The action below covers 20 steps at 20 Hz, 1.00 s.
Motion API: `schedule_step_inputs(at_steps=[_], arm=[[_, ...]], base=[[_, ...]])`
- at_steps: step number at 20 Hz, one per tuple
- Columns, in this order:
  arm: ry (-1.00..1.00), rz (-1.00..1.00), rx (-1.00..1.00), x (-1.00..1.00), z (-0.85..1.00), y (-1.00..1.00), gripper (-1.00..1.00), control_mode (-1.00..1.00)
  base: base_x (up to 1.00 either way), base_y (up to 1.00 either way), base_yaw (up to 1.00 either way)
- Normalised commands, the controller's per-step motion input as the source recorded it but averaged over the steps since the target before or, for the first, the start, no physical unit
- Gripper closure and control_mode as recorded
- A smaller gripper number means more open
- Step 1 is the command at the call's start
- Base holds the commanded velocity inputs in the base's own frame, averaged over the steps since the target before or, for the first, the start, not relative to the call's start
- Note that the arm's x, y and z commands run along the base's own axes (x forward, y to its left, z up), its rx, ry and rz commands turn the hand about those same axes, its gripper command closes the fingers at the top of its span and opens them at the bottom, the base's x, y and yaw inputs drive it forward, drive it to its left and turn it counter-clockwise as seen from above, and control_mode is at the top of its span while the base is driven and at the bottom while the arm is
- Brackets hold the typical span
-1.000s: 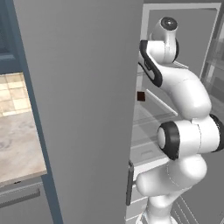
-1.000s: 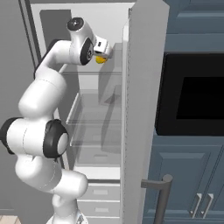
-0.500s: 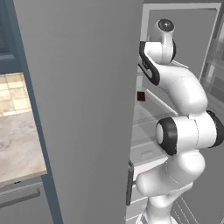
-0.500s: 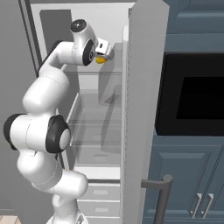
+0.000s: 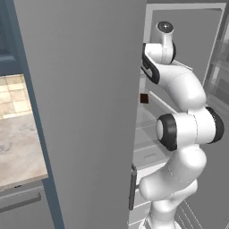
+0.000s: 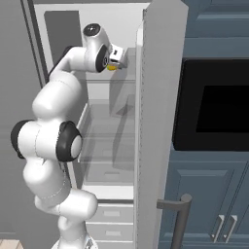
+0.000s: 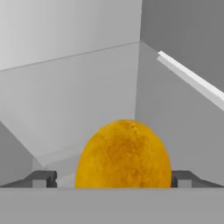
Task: Pick up the orange and mango from the fridge and place one fruit on each plate on the dining counter.
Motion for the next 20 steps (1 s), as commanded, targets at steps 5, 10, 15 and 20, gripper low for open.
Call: schedule_step_inputs(at_steps=[5,10,15,20], arm=[[0.04,0.00,0.00,0.13,-0.14,0.00,1.00,-1.00],[-0.04,0.00,0.00,-0.08,-0.07,-0.05,1.00,-1.00],[-0.28,0.00,0.00,-0.73,0.01,-0.07,1.00,-1.00],[-0.18,0.00,0.00,-0.94,0.13,-0.04,1.00,-1.00]], base=[[0.00,0.00,0.00],[0.00,0.00,0.00],[0.00,0.00,0.00],[0.00,0.00,0.00]])
